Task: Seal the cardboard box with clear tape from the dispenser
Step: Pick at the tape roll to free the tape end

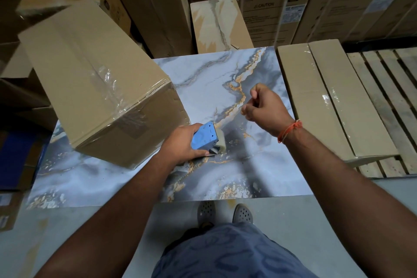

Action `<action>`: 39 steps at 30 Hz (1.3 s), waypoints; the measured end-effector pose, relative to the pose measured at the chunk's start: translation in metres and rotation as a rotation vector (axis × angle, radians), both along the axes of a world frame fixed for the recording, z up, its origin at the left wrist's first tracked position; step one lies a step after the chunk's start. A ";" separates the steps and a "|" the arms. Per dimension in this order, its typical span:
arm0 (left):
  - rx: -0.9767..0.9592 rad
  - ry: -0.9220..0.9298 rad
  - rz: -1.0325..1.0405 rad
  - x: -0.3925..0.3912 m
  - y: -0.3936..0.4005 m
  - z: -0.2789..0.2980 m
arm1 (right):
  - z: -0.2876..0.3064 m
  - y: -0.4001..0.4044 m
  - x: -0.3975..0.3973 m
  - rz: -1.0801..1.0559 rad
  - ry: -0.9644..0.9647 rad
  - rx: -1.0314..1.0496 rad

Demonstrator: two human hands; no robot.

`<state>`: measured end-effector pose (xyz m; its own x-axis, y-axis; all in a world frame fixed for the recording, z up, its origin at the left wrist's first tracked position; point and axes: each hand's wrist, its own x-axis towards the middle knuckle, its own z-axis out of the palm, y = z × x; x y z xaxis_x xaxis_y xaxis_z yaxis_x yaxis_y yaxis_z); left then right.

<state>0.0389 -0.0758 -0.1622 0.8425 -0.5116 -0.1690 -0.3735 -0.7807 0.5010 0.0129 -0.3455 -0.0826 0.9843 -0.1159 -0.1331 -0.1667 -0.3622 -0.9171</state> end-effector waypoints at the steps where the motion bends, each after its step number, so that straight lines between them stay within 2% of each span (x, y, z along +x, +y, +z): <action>1: 0.003 -0.009 0.003 0.000 0.000 0.001 | 0.000 0.001 0.000 0.000 -0.003 -0.016; 6: 0.075 -0.056 0.065 0.003 0.008 0.003 | 0.004 -0.007 0.003 -0.030 -0.009 -0.104; 9: 0.138 -0.106 0.029 0.000 0.008 0.006 | 0.005 -0.012 0.006 -0.017 -0.011 -0.207; 13: 0.172 -0.150 0.050 -0.007 0.003 0.010 | 0.000 -0.012 0.003 -0.052 -0.037 -0.153; 19: -0.239 -0.063 0.260 -0.027 -0.014 -0.009 | 0.011 -0.019 0.005 -0.093 -0.114 -0.106; 24: -0.255 -0.065 0.320 -0.033 -0.038 -0.028 | 0.015 -0.022 0.005 -0.093 -0.170 -0.150; 29: -0.269 -0.208 0.333 -0.032 -0.043 -0.035 | 0.013 -0.033 -0.009 -0.030 -0.214 -0.177; 39: -0.031 -0.359 0.026 -0.055 -0.020 -0.050 | -0.020 -0.050 -0.058 0.109 -0.177 -0.216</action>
